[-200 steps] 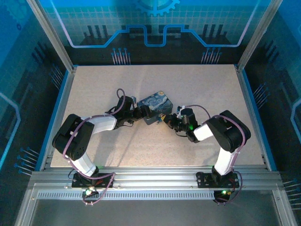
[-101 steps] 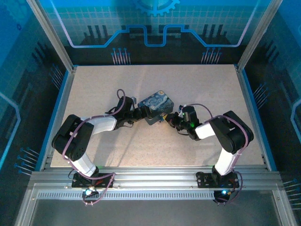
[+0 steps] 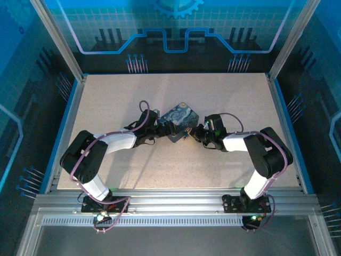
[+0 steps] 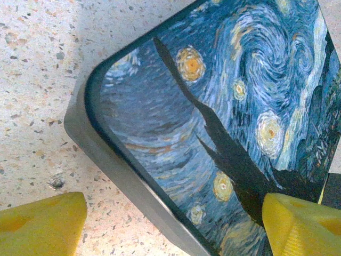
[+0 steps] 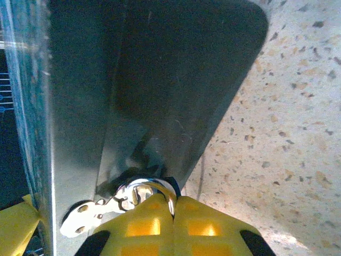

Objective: Unlock a padlock with a key

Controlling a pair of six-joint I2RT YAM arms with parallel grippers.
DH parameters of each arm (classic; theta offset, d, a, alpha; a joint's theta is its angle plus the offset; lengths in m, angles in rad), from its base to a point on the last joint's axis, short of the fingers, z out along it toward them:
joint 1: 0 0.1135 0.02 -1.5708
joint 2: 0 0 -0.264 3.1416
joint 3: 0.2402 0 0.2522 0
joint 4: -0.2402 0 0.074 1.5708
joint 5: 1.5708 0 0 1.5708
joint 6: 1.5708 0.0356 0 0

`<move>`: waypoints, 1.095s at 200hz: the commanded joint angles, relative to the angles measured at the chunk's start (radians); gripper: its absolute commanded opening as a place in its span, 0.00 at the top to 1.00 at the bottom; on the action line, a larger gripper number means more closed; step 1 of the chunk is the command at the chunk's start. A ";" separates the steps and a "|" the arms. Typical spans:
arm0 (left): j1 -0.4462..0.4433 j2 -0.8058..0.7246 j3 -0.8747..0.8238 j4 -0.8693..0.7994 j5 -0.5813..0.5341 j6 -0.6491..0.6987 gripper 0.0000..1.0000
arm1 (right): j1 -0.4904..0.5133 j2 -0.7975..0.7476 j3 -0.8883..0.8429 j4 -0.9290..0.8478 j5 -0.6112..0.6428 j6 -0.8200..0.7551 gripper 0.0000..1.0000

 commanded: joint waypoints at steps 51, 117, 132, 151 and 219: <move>-0.014 0.014 -0.032 -0.115 -0.047 0.058 0.13 | -0.053 -0.048 0.016 -0.054 -0.010 -0.010 0.96; -0.013 -0.007 -0.037 -0.116 -0.058 0.071 0.12 | -0.078 -0.076 0.016 -0.097 -0.020 -0.047 0.96; -0.015 -0.028 -0.032 -0.134 -0.080 0.090 0.11 | -0.079 -0.099 0.020 -0.161 -0.003 -0.091 0.96; -0.013 -0.064 -0.027 -0.158 -0.111 0.122 0.08 | -0.078 -0.144 0.019 -0.232 0.023 -0.166 0.96; 0.028 -0.263 -0.060 -0.212 -0.158 0.200 0.01 | -0.077 -0.307 0.039 -0.512 -0.042 -0.587 0.95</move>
